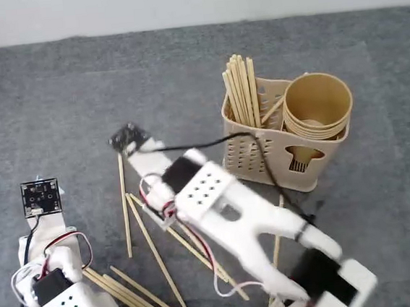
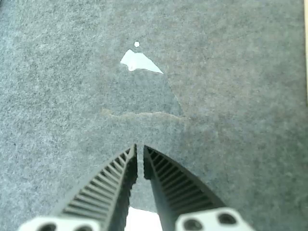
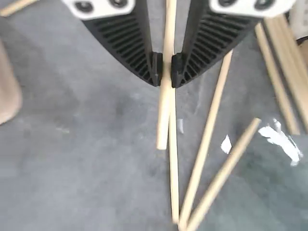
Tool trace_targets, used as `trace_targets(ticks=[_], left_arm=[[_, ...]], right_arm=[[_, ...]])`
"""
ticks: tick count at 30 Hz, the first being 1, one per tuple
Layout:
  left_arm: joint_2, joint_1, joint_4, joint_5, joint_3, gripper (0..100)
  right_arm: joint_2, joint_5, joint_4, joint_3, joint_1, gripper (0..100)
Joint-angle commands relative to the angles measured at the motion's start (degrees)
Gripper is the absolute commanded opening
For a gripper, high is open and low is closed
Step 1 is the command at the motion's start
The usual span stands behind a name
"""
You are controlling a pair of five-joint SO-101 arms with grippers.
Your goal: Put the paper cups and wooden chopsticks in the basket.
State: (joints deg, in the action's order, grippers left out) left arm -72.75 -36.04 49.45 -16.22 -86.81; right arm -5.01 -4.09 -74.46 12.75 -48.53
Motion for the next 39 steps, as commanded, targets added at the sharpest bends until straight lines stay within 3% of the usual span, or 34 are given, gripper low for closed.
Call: trace_targets(ticks=[1,11,17,24,34,39], left_arm=[[-0.5,0.4,-1.1,-0.4,2.0,3],[-0.5,0.4,-1.1,-0.4,2.0,3],[-0.5,2.5,-1.1,-0.5,1.3,3],[-0.5,3.1,-1.1,-0.5,1.2,3],[-0.5,3.1,-1.1,-0.5,1.2,3],[-0.5,3.1,-1.1,-0.5,1.2,3]], right_arm=[[-9.1,2.1,-4.6,-7.2,1.8,0.8],[-23.3,6.8,-7.6,-20.6,7.2,0.8],[-30.0,12.2,4.0,-24.1,17.0,0.8],[-32.2,12.2,16.5,-23.7,27.2,0.8],[-34.1,12.1,39.6,-5.8,34.7,0.9],[-37.2,12.6,44.3,5.4,35.3,2.3]])
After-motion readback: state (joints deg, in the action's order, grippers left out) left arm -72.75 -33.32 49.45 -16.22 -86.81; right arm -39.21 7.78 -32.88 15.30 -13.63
